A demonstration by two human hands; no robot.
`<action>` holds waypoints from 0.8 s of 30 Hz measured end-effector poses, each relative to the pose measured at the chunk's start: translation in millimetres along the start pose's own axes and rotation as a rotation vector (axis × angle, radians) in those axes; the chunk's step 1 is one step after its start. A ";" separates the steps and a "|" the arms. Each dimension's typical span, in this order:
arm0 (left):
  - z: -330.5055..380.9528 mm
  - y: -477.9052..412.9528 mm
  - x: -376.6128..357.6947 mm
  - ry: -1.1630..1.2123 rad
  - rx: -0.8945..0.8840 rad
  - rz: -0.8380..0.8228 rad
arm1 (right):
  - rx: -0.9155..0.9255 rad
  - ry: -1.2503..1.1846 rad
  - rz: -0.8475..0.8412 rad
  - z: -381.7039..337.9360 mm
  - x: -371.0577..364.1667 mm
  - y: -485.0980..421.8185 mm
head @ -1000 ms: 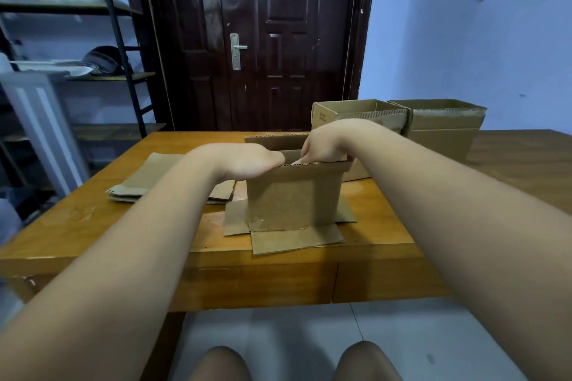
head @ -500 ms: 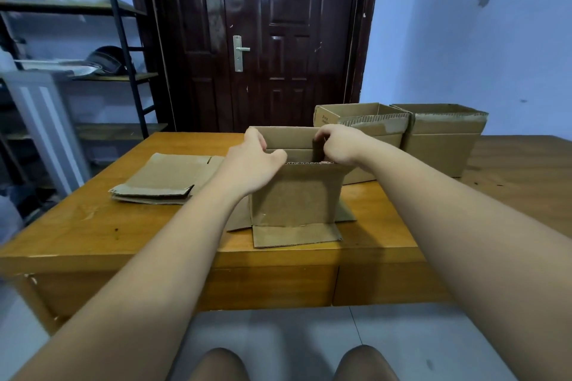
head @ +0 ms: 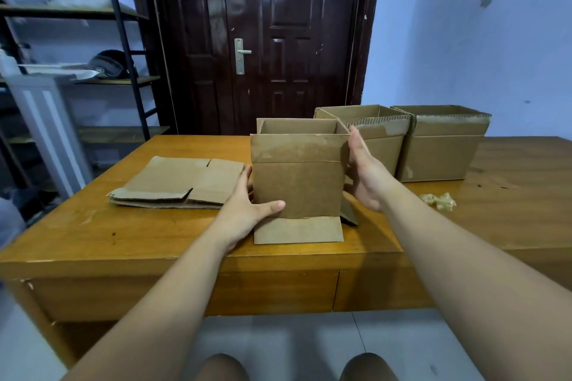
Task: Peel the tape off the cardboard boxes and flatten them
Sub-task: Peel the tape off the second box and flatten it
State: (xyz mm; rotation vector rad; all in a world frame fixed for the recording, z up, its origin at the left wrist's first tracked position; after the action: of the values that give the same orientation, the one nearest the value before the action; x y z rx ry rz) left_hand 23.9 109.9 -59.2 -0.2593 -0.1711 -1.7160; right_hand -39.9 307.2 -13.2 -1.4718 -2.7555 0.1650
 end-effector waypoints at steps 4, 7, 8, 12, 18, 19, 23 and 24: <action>1.3 -4.1 2.2 -0.012 0.001 0.039 | -0.072 0.078 -0.083 19.4 -2.9 3.2; 3.4 -3.3 3.5 -0.072 0.037 -0.013 | -0.072 0.106 -0.049 19.7 -0.6 5.8; 5.3 -3.5 3.7 -0.059 0.038 -0.041 | -0.064 0.090 -0.034 17.0 0.1 6.2; 19.0 -0.4 9.1 0.178 -0.044 -0.061 | -0.049 -0.021 -0.007 2.5 0.6 5.8; 23.4 8.1 33.9 0.192 -0.015 0.149 | -0.051 -0.095 0.036 -13.3 -2.6 15.3; 22.7 9.6 36.3 0.200 -0.012 0.164 | -0.047 -0.086 0.048 -15.0 -2.9 16.6; 20.7 14.5 41.3 0.239 -0.026 0.191 | -0.026 -0.015 0.113 -18.9 1.6 17.1; 19.4 15.1 41.2 0.255 -0.025 0.197 | -0.025 0.010 0.130 -18.5 3.0 16.5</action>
State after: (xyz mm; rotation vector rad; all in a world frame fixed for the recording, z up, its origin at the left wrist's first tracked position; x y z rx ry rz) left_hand 34.2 73.2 -30.0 -0.0713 0.0623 -1.5394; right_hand -26.7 320.4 3.5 -1.6536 -2.6641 0.1245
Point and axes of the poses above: each hand's wrist, its own y-axis away from the middle knuckle, its own x-axis out of the back of the hand, z = x × y, the point moved 7 cm from there along -y, towards the middle knuckle, and after that the axes turned 15 degrees about -z, right-handed, at the moved point
